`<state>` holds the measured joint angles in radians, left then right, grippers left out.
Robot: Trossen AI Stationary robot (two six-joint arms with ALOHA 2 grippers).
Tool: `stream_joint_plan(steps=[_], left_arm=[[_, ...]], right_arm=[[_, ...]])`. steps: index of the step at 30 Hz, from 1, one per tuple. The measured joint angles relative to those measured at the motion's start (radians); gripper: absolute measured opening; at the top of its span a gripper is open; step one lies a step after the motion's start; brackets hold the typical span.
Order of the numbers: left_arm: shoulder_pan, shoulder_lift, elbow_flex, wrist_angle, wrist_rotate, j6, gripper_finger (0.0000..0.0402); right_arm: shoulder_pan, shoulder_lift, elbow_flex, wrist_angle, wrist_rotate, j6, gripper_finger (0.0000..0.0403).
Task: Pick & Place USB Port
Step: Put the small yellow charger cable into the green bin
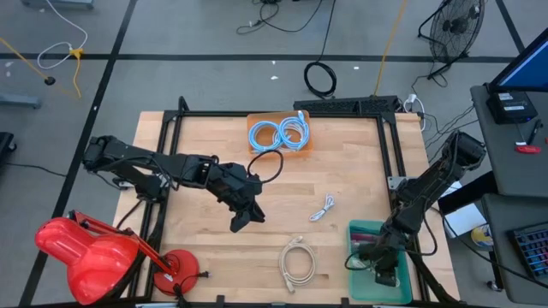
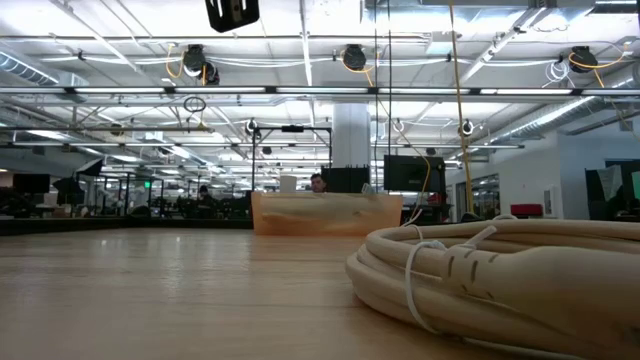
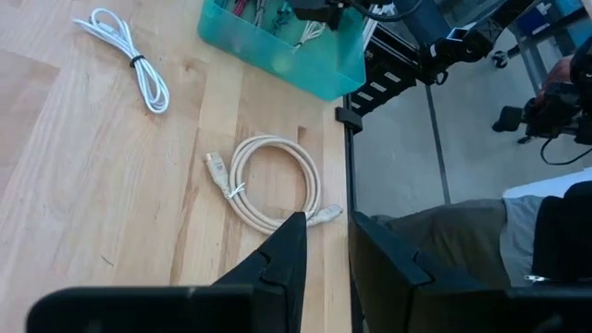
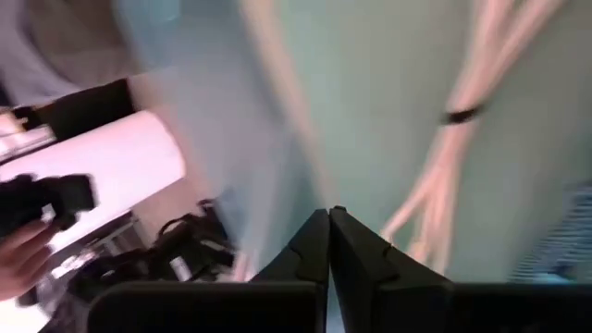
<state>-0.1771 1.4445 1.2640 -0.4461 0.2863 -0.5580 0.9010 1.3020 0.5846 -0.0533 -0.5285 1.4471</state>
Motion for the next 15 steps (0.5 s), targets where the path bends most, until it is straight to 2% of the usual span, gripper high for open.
stream_joint_plan(steps=[7,15], left_arm=[[0.001,0.000,0.000,0.000,0.000,0.011,0.0085],[0.001,0.000,0.000,0.000,0.000,0.013,0.0085]], right_arm=[[0.037,0.063,0.000,0.040,0.002,0.051,0.0000],[0.044,0.119,0.000,0.047,0.009,0.037,0.0000]])
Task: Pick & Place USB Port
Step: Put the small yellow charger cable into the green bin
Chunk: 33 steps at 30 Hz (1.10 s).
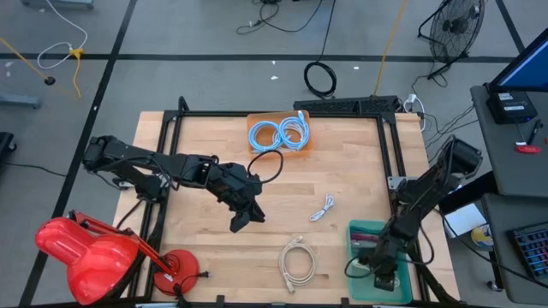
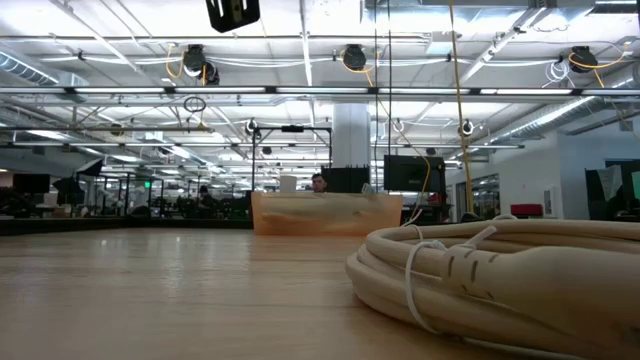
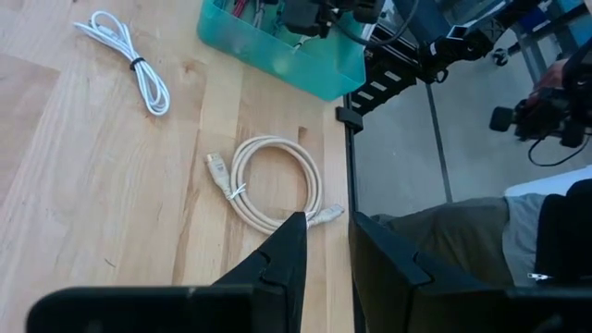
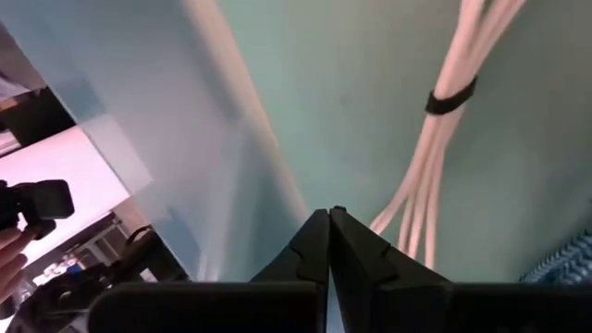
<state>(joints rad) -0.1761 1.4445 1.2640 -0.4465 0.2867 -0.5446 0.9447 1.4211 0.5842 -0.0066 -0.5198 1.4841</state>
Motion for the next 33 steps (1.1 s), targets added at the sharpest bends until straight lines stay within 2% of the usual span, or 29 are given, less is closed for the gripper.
stream_joint_plan(steps=[6,10,15,30,33], left_arm=[[0.000,0.000,0.000,-0.004,0.000,-0.006,0.0085],[0.000,0.000,0.000,-0.017,0.000,-0.008,0.0085],[0.000,0.000,0.000,-0.024,0.001,-0.010,0.0085],[0.000,0.000,0.000,-0.024,0.000,-0.003,0.0085],[0.000,0.000,0.000,-0.024,0.000,0.005,0.0085]], right_arm=[[0.000,0.048,0.000,0.010,0.002,-0.006,0.0000],[0.000,0.067,0.000,0.008,0.044,-0.012,0.0000],[0.000,0.067,0.002,-0.055,0.074,-0.012,0.0000],[-0.001,0.065,0.005,-0.176,0.077,-0.030,0.0000],[-0.001,0.063,0.035,-0.268,0.092,-0.057,0.0000]])
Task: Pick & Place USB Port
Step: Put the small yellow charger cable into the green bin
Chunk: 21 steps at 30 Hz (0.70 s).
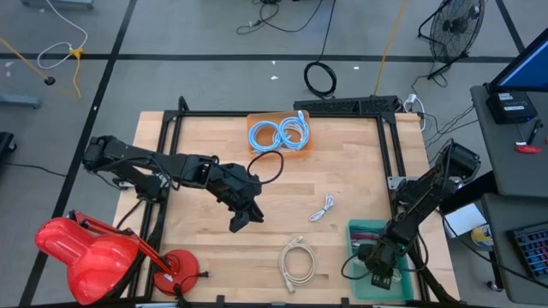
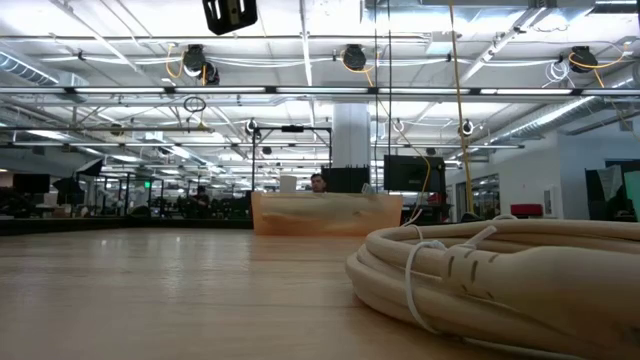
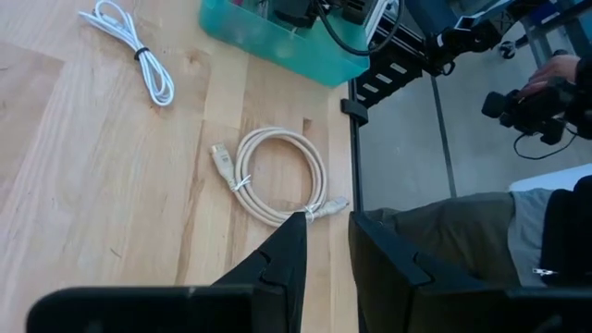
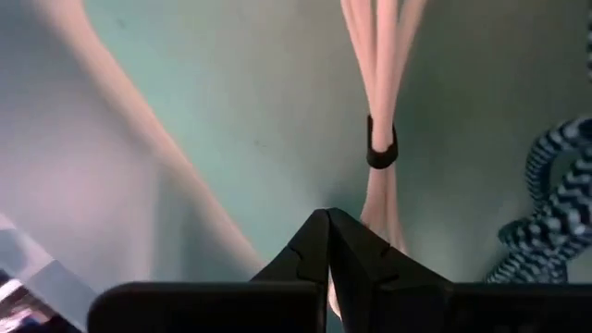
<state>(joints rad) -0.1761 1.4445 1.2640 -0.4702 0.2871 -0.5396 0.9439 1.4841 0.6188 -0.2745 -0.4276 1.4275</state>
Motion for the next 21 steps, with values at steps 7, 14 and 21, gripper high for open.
stream_joint_plan(steps=[7,14,21], left_arm=[[0.000,0.000,0.000,0.000,-0.002,0.008,0.0085],[0.000,0.000,0.000,0.000,-0.008,0.007,0.0085],[0.000,0.000,0.000,-0.001,-0.008,0.006,0.0085]], right_arm=[[-0.034,-0.044,0.078,-0.264,0.094,-0.087,0.0000],[-0.040,-0.058,0.080,-0.314,0.123,-0.101,0.0000],[-0.041,-0.058,0.081,-0.332,0.161,-0.102,0.0000]])
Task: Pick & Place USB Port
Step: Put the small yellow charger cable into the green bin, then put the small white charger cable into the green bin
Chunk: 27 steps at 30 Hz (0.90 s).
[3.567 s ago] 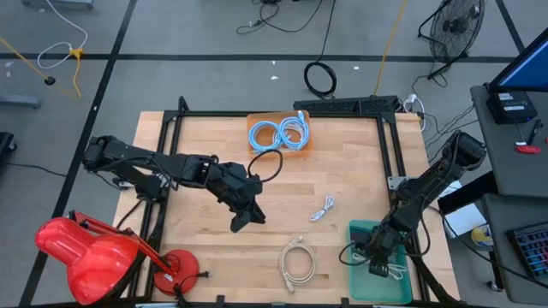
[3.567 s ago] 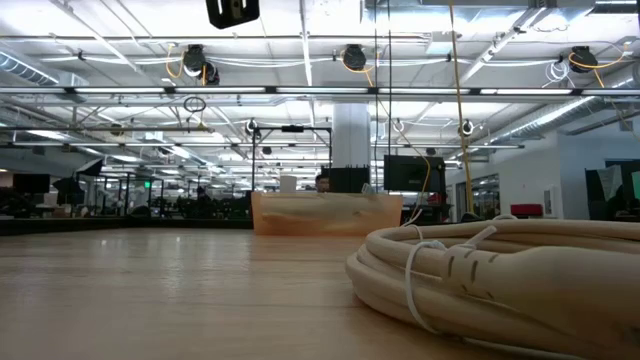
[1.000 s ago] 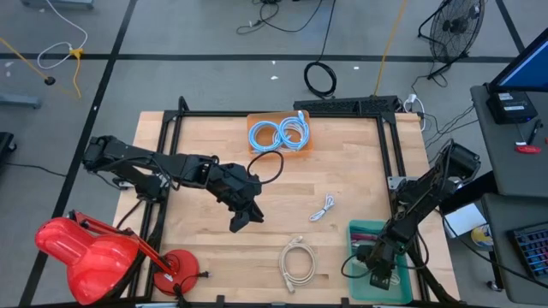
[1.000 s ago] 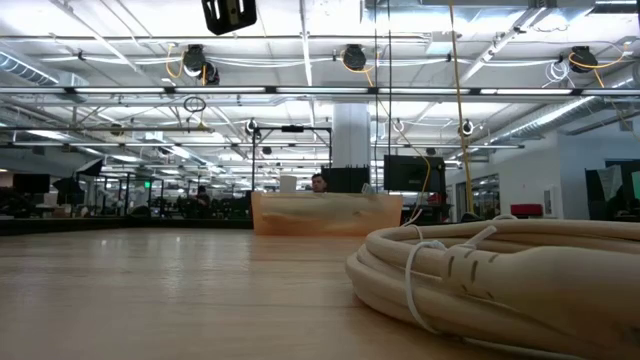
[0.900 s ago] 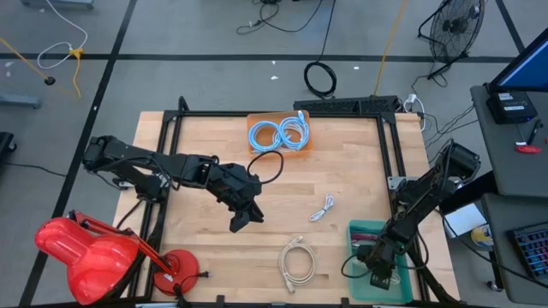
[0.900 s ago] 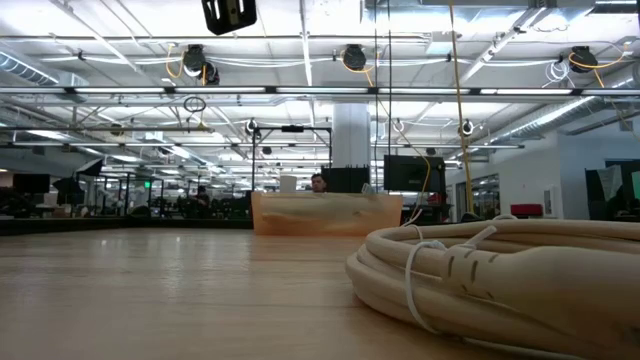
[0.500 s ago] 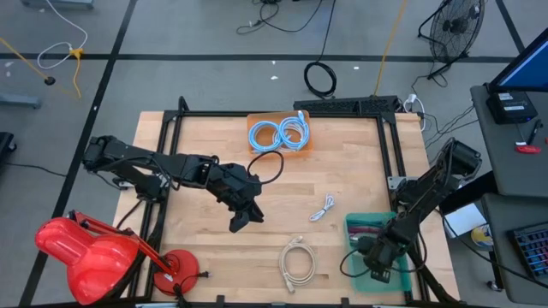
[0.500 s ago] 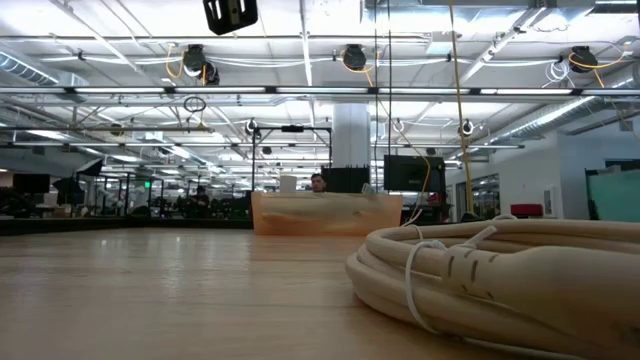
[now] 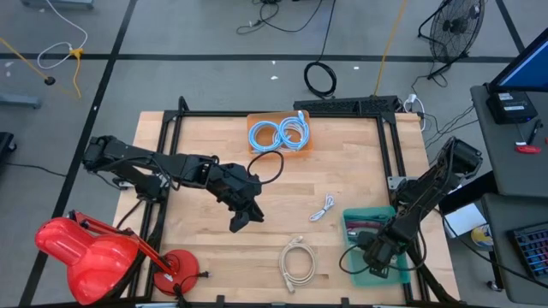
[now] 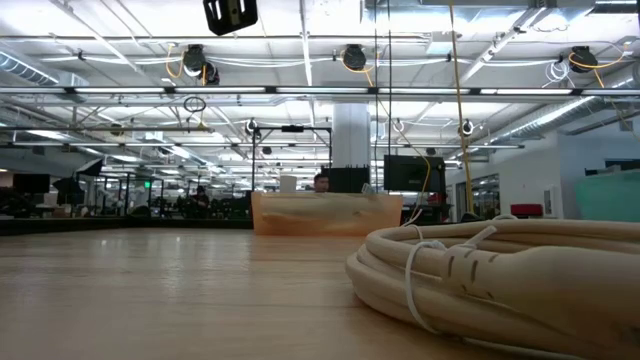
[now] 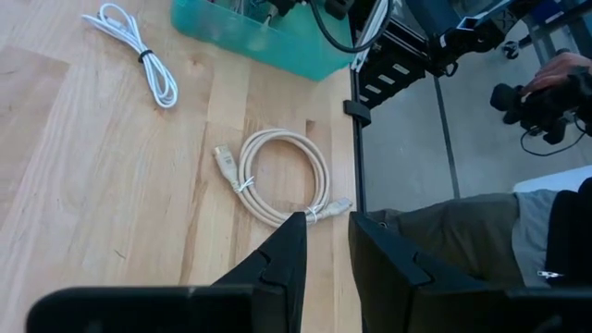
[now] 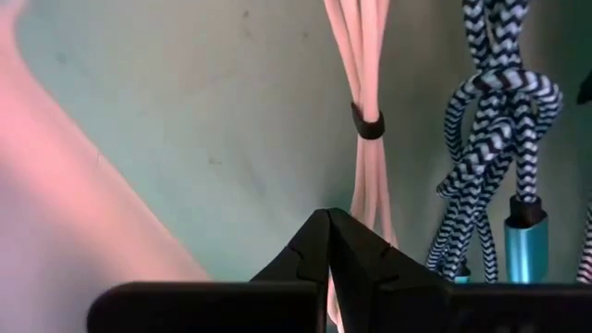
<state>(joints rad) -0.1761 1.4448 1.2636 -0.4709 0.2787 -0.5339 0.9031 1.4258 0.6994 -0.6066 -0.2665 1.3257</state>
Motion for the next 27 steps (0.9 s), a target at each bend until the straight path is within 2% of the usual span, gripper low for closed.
stream_joint_plan(steps=[6,14,21,27], left_arm=[[0.000,0.000,0.000,0.000,0.000,0.000,0.0085],[0.000,0.000,0.000,-0.001,-0.001,0.013,0.0085],[0.008,0.000,0.000,-0.024,-0.002,0.018,0.0085],[0.008,0.000,-0.001,-0.045,-0.002,0.027,0.0085]], right_arm=[[0.000,0.000,0.009,-0.024,0.023,0.013,0.0000],[-0.017,0.000,0.094,-0.206,0.102,-0.027,0.0000],[-0.026,0.000,0.105,-0.186,0.089,-0.037,0.0000],[-0.047,-0.003,0.220,-0.278,0.128,-0.082,0.0000]])
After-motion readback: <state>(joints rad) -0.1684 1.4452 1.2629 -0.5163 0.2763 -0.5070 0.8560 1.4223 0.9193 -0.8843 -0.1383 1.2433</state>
